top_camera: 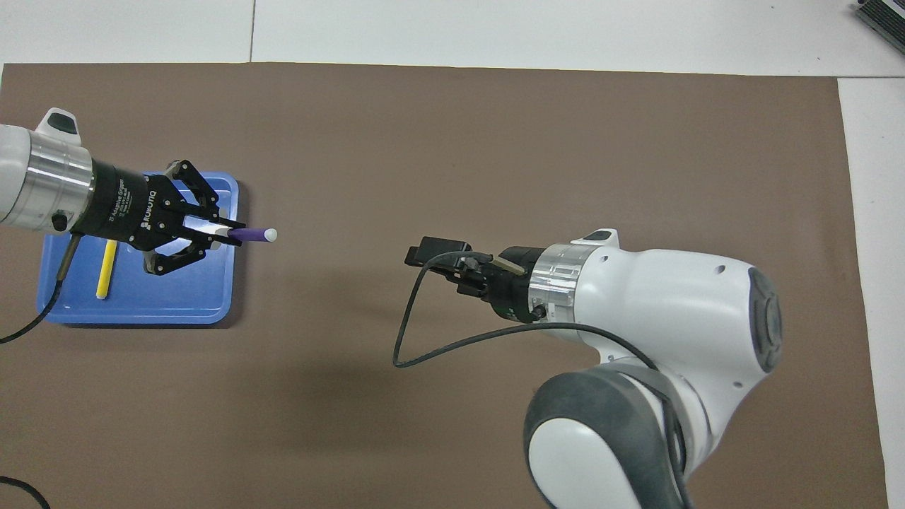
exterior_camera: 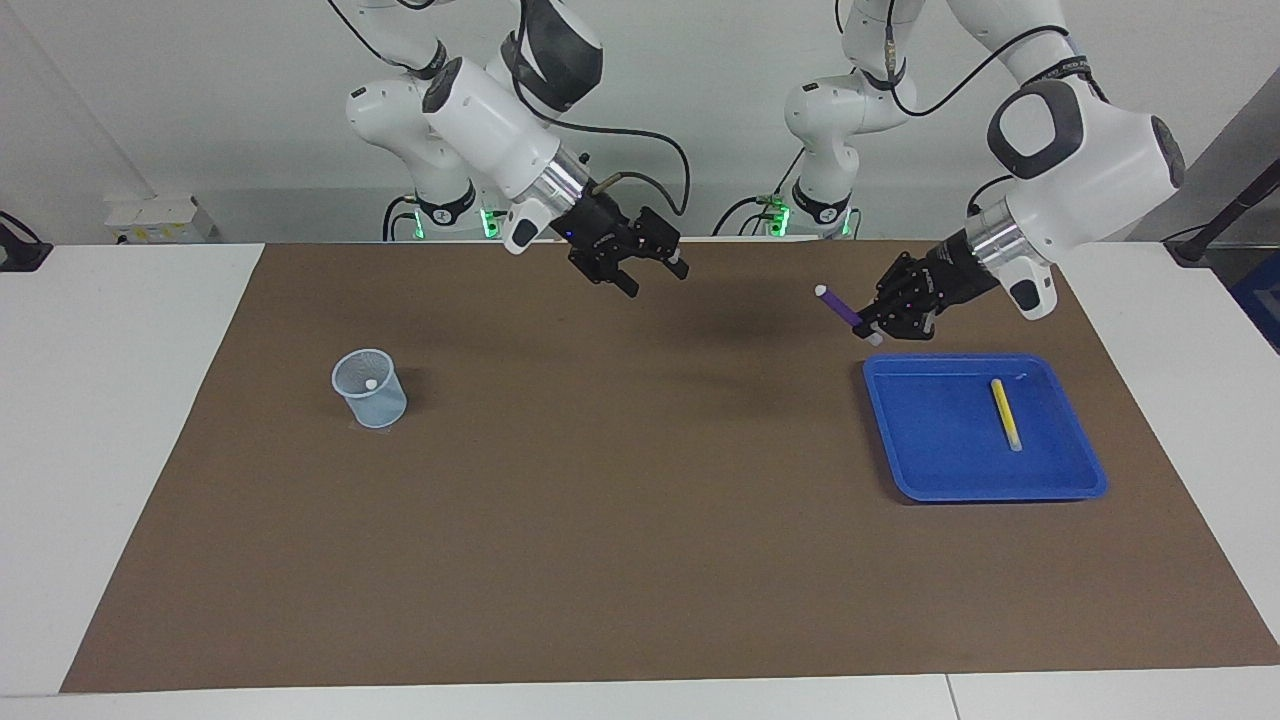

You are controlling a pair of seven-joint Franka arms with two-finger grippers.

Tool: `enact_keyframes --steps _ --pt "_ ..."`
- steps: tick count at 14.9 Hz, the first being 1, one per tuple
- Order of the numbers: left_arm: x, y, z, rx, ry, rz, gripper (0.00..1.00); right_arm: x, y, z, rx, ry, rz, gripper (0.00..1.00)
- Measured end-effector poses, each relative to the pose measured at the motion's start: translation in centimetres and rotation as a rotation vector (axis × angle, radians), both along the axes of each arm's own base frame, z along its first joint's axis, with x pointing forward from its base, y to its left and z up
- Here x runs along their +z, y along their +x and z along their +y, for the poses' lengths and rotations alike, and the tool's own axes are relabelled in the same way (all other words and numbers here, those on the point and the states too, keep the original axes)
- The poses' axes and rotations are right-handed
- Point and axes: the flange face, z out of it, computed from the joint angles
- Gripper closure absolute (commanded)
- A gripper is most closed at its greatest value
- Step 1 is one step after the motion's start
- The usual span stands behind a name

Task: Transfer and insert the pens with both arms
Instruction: 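Grasp the purple pen tip with the right gripper from the left gripper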

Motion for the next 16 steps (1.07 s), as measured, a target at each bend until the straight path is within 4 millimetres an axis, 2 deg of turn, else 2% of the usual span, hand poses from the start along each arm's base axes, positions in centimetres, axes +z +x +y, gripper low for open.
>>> enact_keyframes --steps 3,7,9,13,14,16 --pt "1.2 -2.0 -1.2 0.062 -0.001 0.025 1.0 1.3 -1.0 3.2 -0.091 0.056 -0.014 0.0" --pt "0.8 -4.7 -2.5 0.096 0.005 0.034 1.0 3.9 -0.7 6.0 -0.157 0.136 0.004 0.0" --pt "0.7 -5.6 -3.9 0.081 0.009 0.035 1.0 4.3 -1.1 7.7 -0.149 0.152 -0.013 0.0" --pt "0.7 -6.2 -5.3 0.076 0.013 0.045 1.0 2.3 -4.0 12.7 -0.118 0.157 -0.049 0.0" --pt "0.7 -6.2 -5.4 0.076 0.013 0.046 1.0 1.6 -4.3 13.4 -0.112 0.151 -0.046 0.01" --pt "0.7 -6.3 -5.4 0.076 0.013 0.047 1.0 0.8 -4.1 13.5 -0.108 0.14 -0.045 0.09"
